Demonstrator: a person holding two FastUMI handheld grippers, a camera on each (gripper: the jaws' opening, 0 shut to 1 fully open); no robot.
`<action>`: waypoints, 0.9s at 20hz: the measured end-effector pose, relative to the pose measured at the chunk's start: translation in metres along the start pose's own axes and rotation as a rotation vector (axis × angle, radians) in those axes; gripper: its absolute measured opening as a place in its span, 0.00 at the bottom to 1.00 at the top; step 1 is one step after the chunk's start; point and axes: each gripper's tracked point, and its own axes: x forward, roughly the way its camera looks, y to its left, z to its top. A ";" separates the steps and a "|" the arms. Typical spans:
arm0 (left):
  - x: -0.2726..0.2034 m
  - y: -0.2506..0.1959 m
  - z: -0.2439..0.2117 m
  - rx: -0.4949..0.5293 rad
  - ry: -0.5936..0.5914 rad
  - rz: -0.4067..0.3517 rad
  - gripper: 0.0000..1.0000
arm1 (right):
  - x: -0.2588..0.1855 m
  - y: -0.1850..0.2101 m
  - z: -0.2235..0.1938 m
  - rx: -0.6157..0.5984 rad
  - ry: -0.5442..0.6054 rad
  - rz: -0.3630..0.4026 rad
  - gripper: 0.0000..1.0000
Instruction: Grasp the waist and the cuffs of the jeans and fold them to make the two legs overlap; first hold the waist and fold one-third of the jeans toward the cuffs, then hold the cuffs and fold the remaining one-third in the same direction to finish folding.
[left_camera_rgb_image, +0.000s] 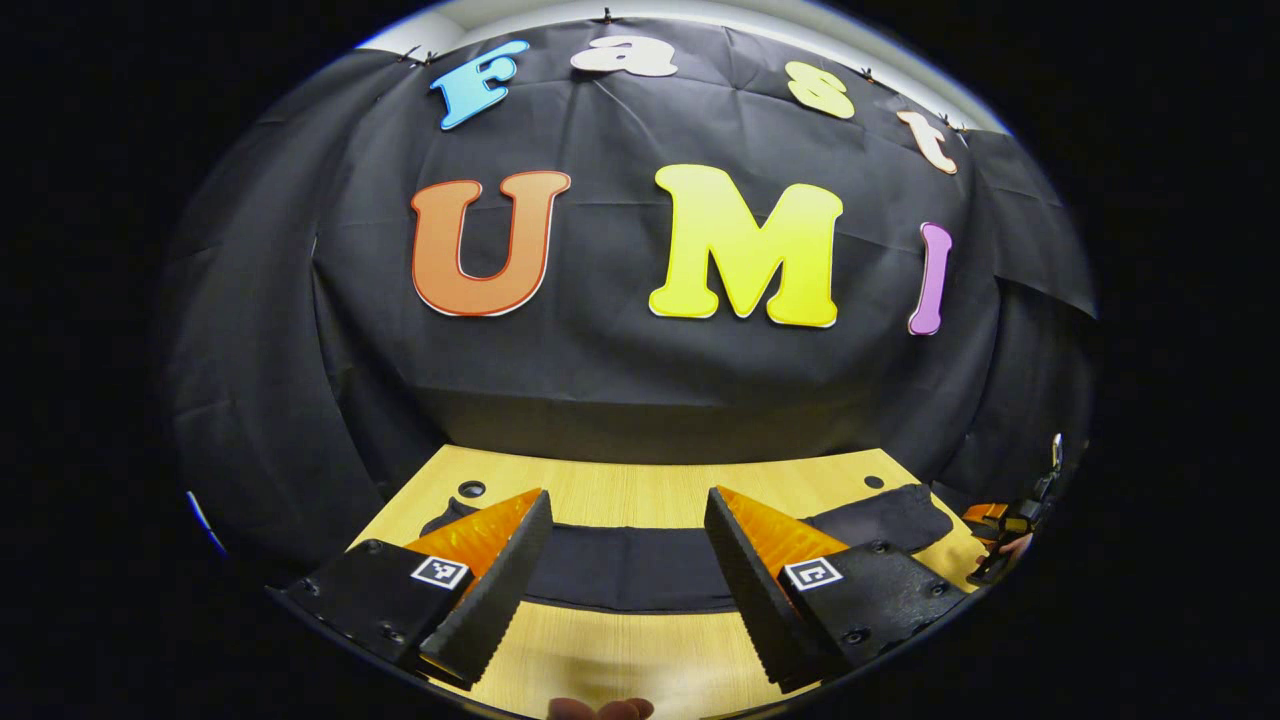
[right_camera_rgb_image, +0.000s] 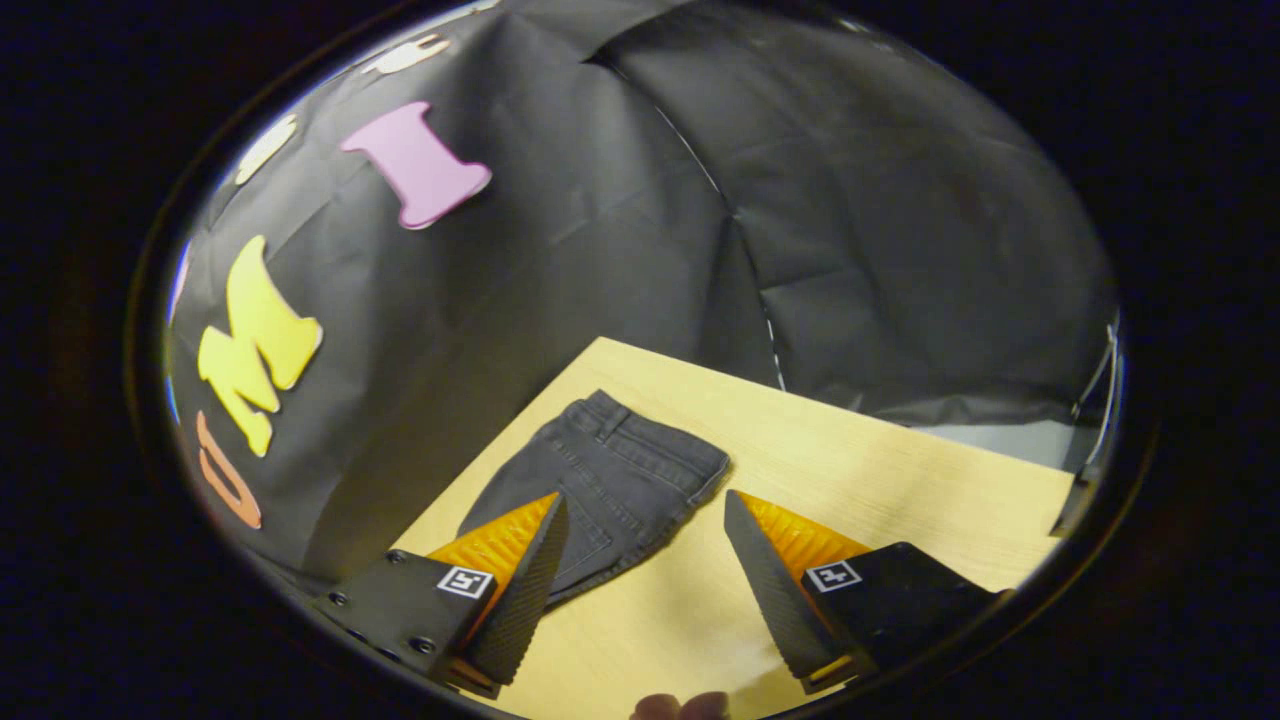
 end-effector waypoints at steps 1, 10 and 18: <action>0.003 0.000 -0.003 0.011 0.013 0.010 0.99 | 0.013 -0.006 0.000 0.032 0.014 -0.010 0.97; 0.015 -0.024 -0.010 0.041 0.052 0.019 0.99 | 0.077 -0.012 -0.002 0.013 0.024 -0.035 0.92; 0.010 0.004 -0.020 -0.003 0.089 0.082 0.99 | 0.096 -0.009 -0.011 -0.047 0.020 -0.095 0.56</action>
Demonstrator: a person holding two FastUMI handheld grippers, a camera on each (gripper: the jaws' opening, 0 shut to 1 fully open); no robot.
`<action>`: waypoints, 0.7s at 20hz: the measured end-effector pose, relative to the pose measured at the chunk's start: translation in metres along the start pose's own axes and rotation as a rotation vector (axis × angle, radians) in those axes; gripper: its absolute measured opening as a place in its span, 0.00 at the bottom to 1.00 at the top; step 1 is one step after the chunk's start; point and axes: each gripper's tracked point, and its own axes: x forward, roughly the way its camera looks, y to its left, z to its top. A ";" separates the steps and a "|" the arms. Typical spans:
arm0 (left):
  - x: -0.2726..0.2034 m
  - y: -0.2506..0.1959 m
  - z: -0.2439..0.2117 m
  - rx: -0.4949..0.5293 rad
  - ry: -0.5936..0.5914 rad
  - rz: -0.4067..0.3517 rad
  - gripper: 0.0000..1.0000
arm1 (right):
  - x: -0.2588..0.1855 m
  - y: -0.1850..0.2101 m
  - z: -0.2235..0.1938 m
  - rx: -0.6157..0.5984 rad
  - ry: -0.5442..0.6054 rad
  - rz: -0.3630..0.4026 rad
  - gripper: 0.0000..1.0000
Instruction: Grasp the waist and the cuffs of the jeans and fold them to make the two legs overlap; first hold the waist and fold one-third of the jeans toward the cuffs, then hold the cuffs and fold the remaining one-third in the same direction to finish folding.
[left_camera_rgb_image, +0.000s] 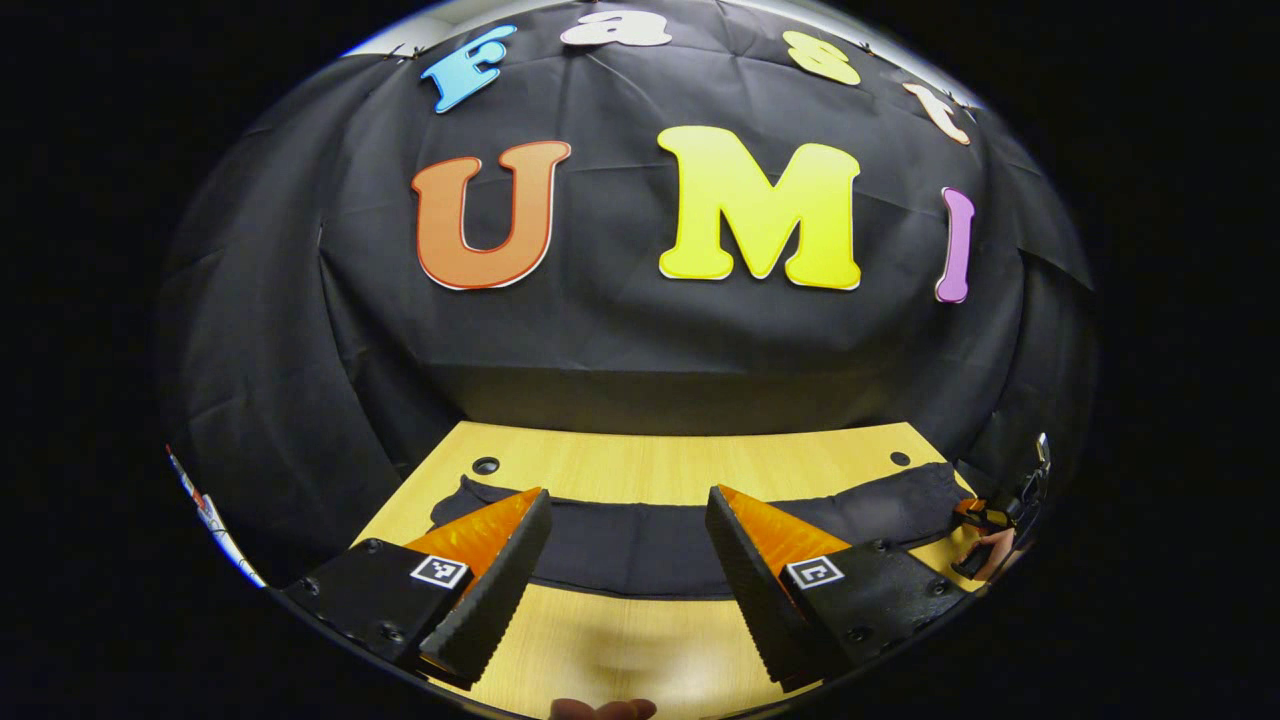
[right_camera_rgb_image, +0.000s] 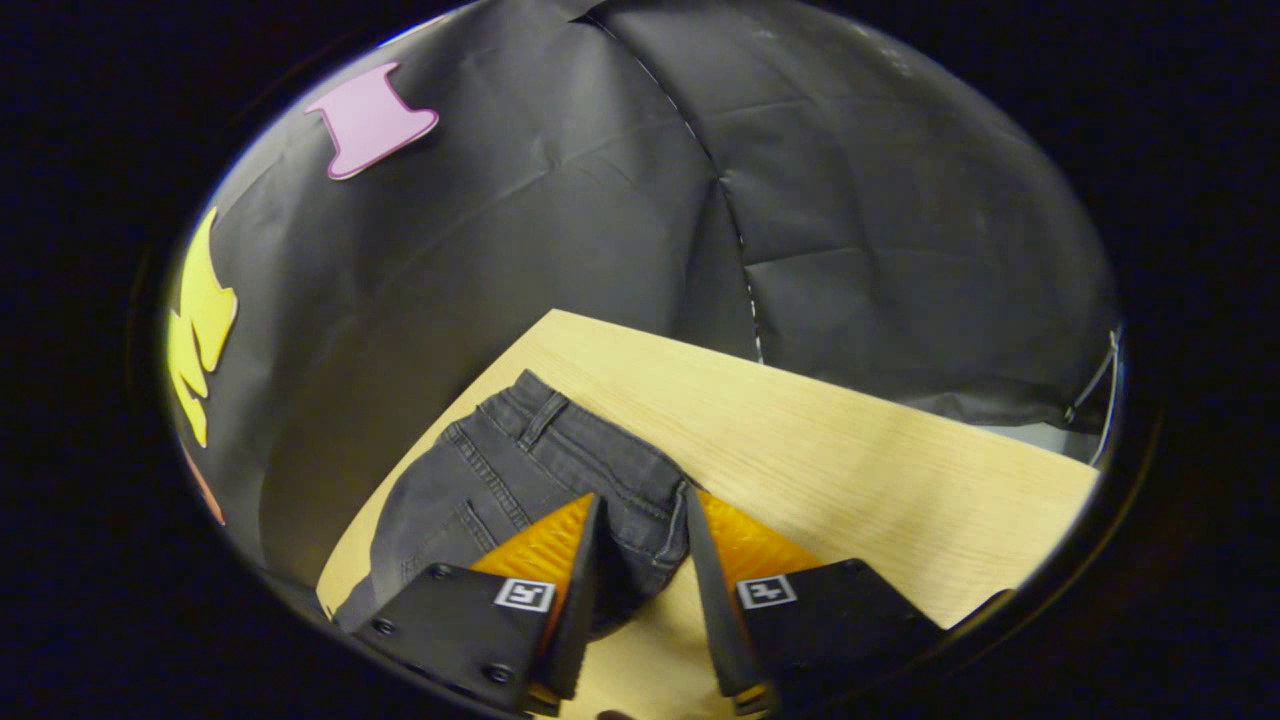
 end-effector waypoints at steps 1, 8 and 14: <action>-0.001 0.003 -0.001 -0.009 0.003 0.005 0.99 | -0.002 0.002 -0.001 0.011 0.008 0.002 0.51; -0.005 0.016 -0.006 -0.048 0.007 0.016 0.99 | -0.020 0.015 0.014 0.000 0.039 0.020 0.02; -0.009 0.025 -0.007 -0.099 -0.021 -0.005 0.99 | -0.103 0.087 0.046 -0.139 -0.084 0.123 0.02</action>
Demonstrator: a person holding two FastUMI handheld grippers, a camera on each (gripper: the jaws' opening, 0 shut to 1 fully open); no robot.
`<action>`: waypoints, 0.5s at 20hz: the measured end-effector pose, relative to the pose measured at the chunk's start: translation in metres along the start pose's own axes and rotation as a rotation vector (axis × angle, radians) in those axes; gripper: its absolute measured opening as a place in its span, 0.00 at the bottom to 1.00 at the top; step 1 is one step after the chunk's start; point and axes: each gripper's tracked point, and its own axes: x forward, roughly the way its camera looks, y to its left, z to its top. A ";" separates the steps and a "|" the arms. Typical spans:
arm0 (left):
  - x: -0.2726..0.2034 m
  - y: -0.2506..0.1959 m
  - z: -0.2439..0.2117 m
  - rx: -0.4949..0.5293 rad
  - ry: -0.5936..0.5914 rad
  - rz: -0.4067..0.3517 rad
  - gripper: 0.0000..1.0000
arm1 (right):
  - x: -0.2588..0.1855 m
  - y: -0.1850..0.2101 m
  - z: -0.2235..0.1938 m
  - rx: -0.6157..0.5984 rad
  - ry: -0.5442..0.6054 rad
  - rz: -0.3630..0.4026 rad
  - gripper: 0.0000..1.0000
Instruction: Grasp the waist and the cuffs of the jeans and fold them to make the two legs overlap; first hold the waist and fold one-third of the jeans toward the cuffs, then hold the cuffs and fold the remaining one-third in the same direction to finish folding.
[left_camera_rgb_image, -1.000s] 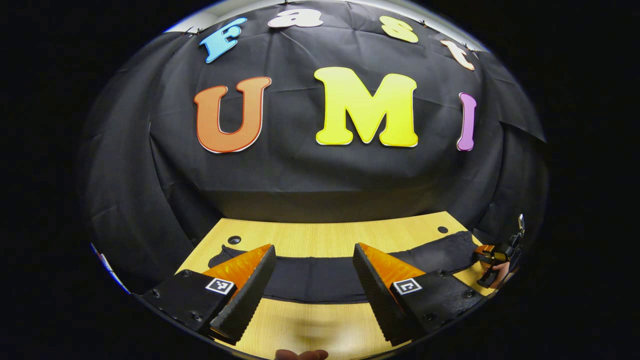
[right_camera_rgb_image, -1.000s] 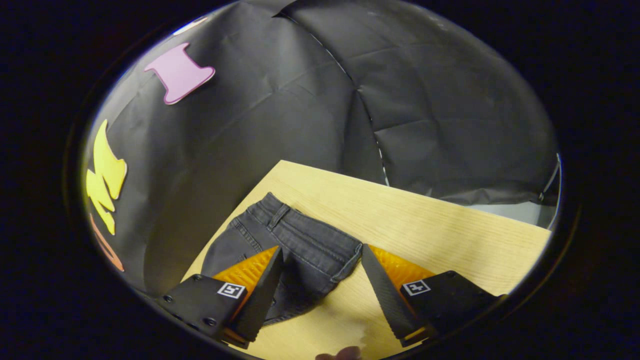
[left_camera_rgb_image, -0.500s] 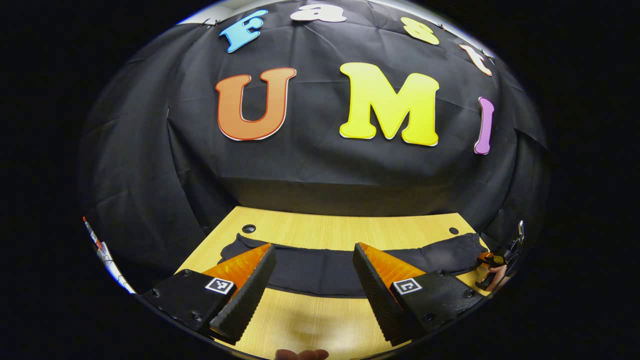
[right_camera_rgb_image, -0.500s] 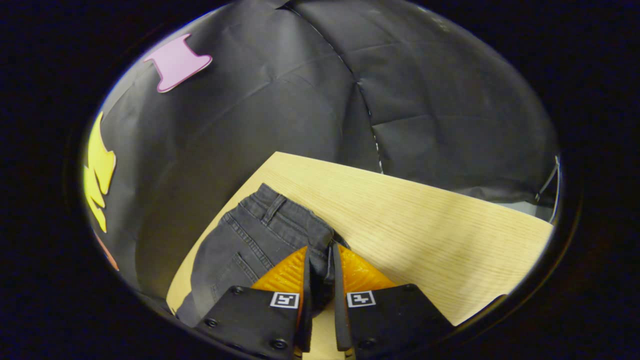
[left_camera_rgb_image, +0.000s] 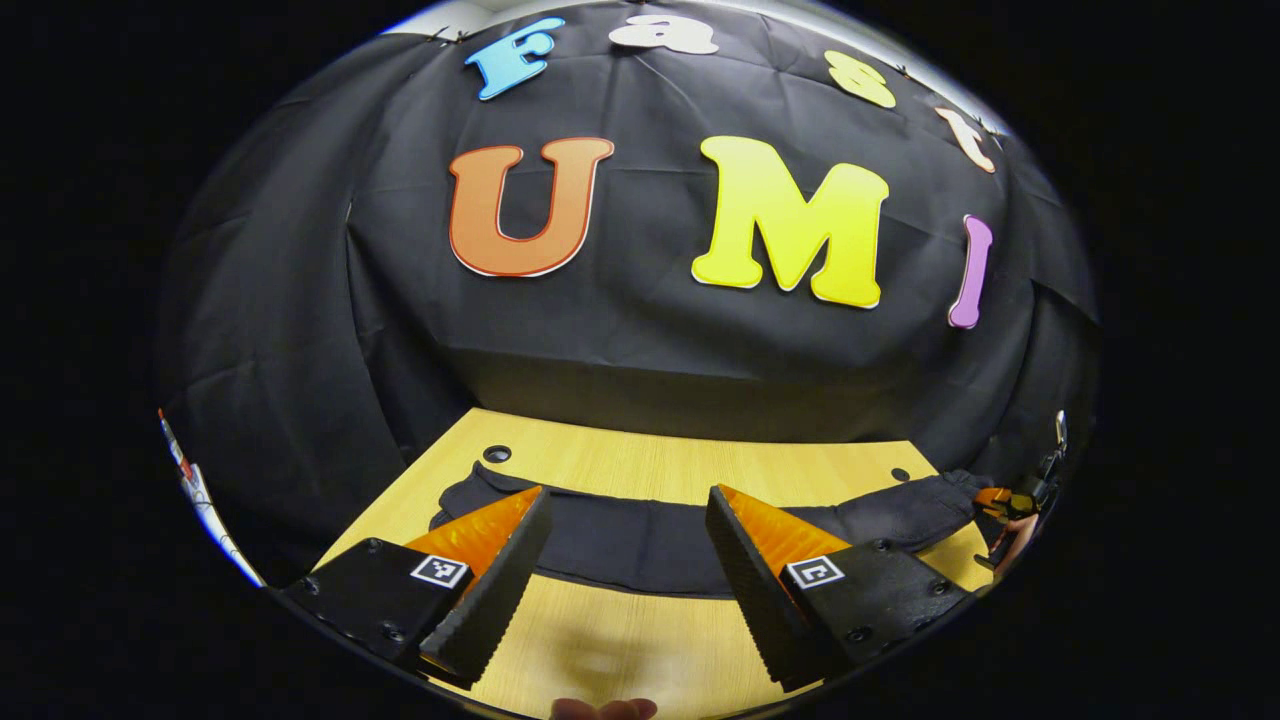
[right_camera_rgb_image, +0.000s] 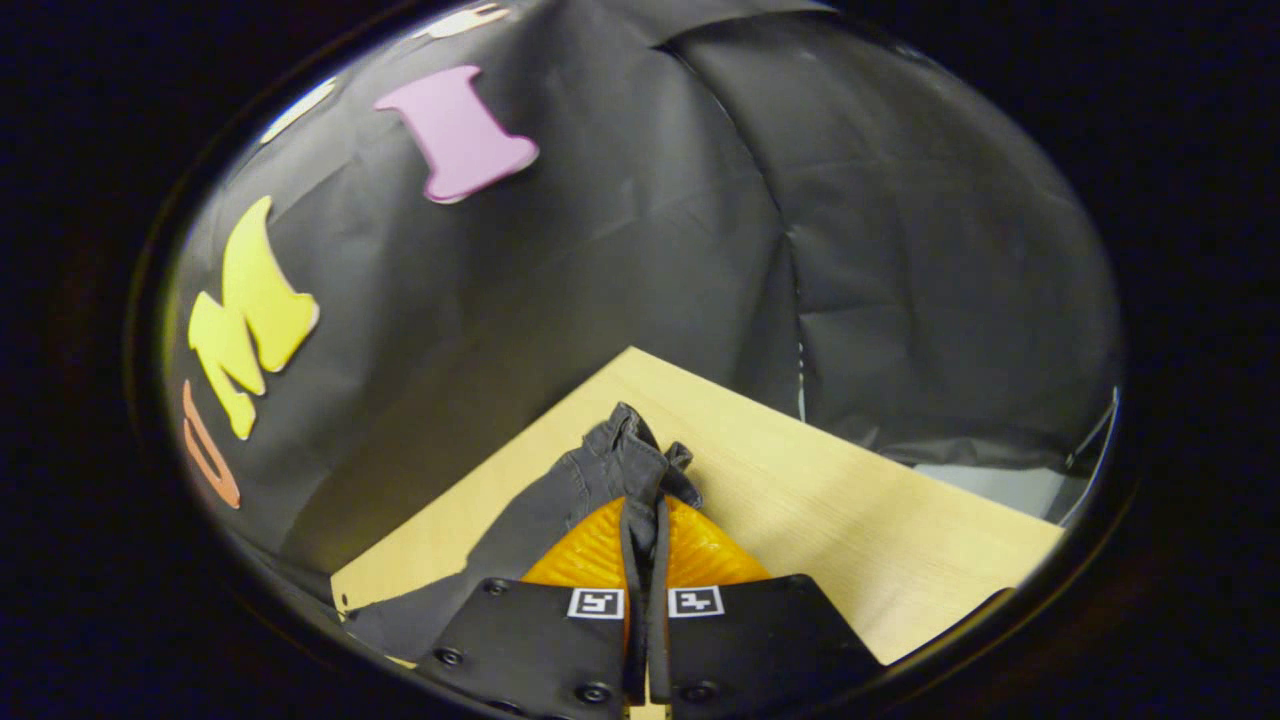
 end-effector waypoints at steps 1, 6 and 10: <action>-0.002 0.005 0.000 -0.016 -0.004 0.002 0.99 | -0.009 0.019 0.007 -0.031 -0.022 0.017 0.02; -0.016 0.040 -0.001 -0.047 -0.038 0.014 0.99 | -0.064 0.125 0.019 -0.172 -0.098 0.135 0.00; -0.031 0.077 0.000 -0.051 -0.076 0.033 0.99 | -0.101 0.220 -0.014 -0.249 -0.106 0.241 0.00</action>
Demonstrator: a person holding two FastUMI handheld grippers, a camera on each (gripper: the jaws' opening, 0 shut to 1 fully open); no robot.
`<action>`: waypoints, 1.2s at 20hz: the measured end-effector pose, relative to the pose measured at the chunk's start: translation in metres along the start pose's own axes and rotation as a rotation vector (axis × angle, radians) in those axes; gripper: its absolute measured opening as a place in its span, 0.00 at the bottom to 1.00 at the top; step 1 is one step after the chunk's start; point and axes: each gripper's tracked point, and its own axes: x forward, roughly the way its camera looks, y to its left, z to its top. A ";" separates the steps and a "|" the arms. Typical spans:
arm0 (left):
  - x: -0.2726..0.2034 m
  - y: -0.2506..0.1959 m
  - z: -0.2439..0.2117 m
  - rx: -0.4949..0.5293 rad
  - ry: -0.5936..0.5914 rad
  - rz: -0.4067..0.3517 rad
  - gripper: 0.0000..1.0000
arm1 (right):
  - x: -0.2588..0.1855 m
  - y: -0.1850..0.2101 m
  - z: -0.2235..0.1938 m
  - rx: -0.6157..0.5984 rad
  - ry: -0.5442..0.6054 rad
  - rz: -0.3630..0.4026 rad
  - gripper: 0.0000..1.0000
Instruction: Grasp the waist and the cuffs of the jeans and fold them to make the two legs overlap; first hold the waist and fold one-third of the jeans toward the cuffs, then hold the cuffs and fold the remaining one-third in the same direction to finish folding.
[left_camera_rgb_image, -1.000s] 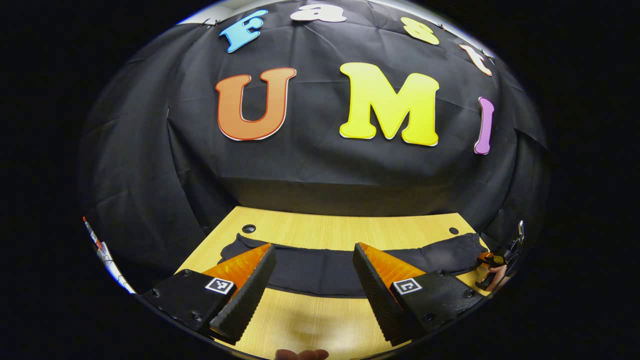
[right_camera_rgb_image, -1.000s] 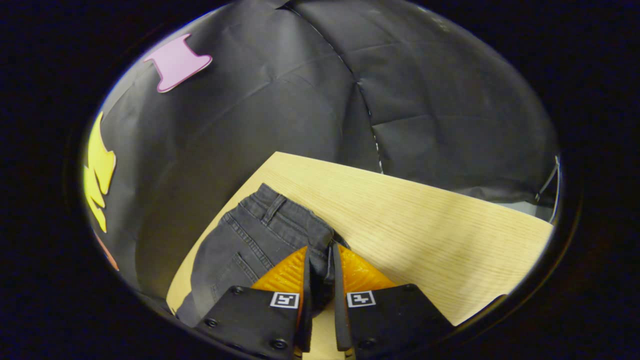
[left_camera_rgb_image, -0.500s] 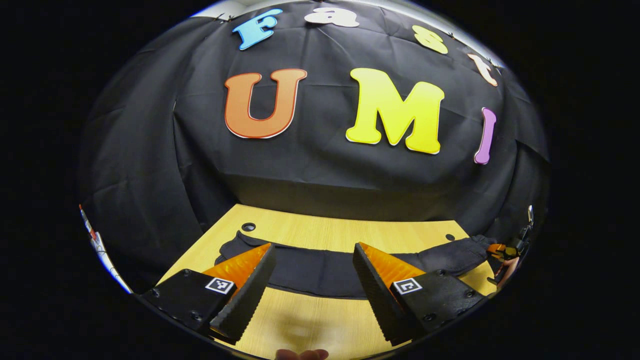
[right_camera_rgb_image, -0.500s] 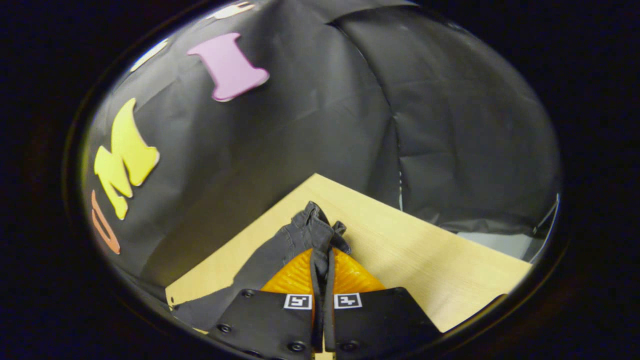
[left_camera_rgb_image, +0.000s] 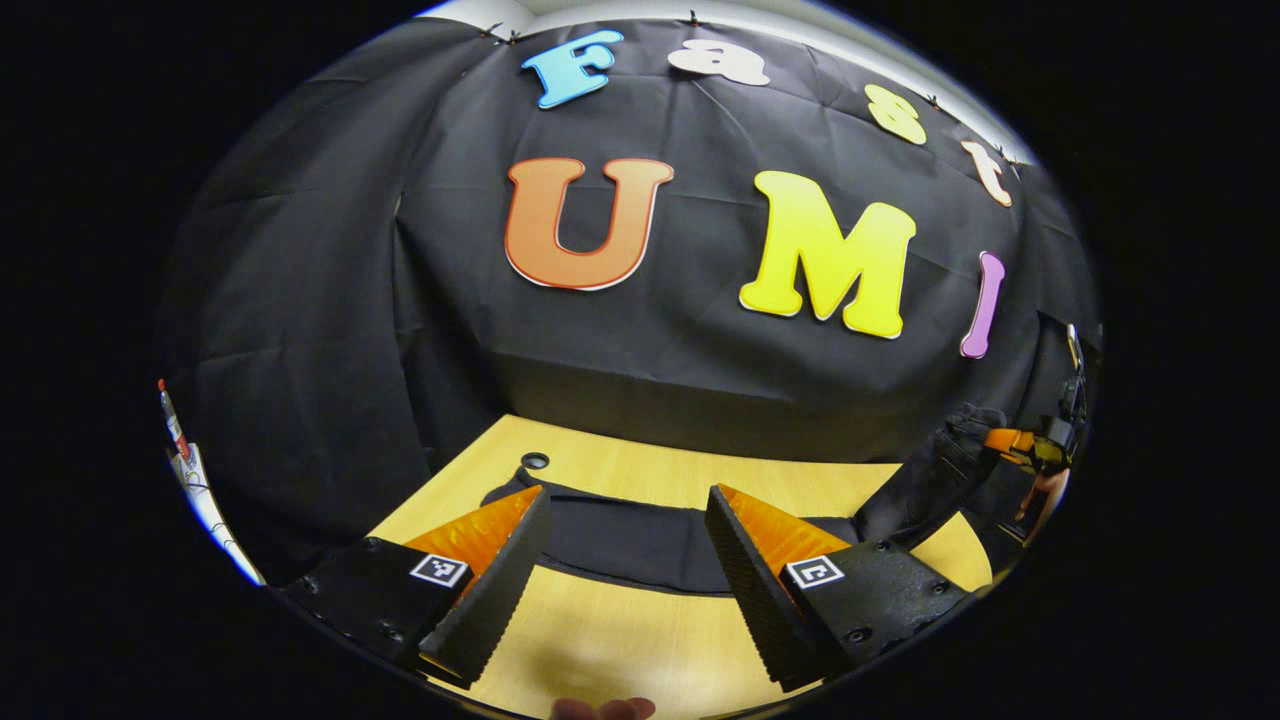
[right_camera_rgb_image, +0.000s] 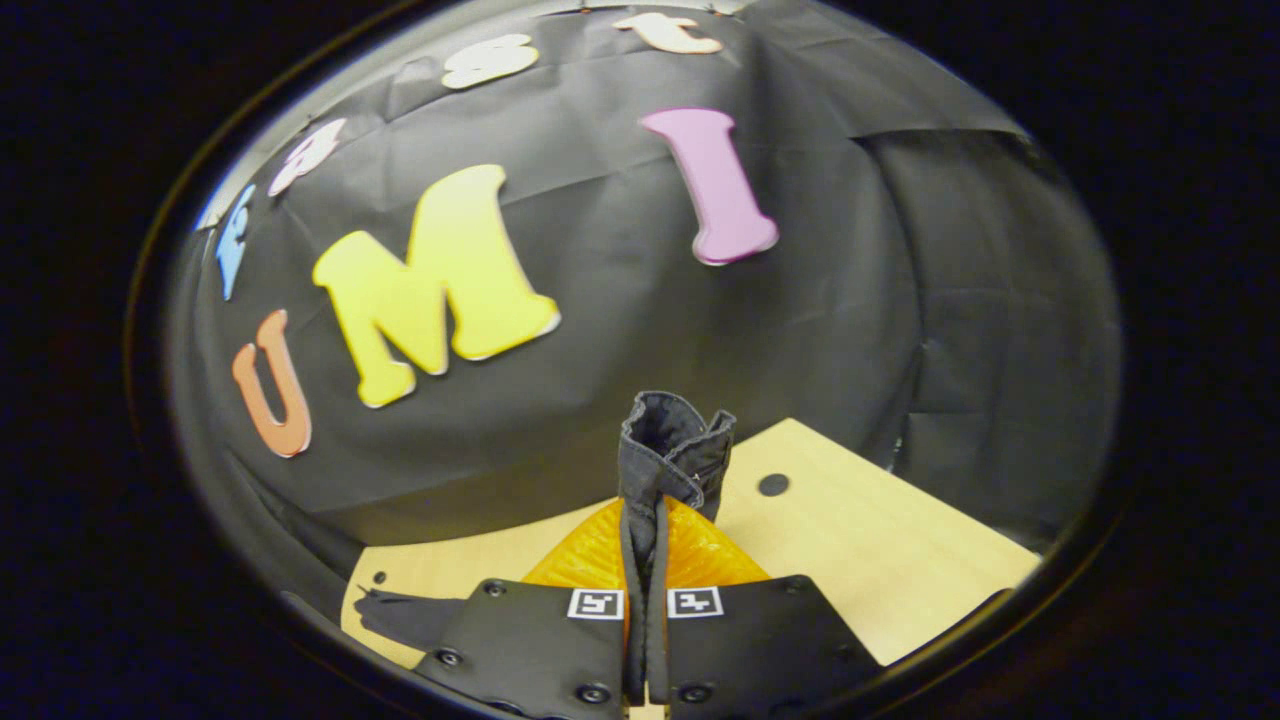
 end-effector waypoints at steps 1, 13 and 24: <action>-0.005 0.009 0.000 -0.007 -0.002 0.005 0.99 | -0.002 0.026 -0.008 -0.015 0.008 0.028 0.00; -0.073 0.139 -0.019 -0.024 0.023 0.231 0.99 | 0.023 0.205 -0.233 -0.335 0.236 0.186 0.01; -0.090 0.157 -0.035 -0.077 0.064 0.278 0.99 | 0.024 0.215 -0.358 -0.527 0.452 0.273 0.21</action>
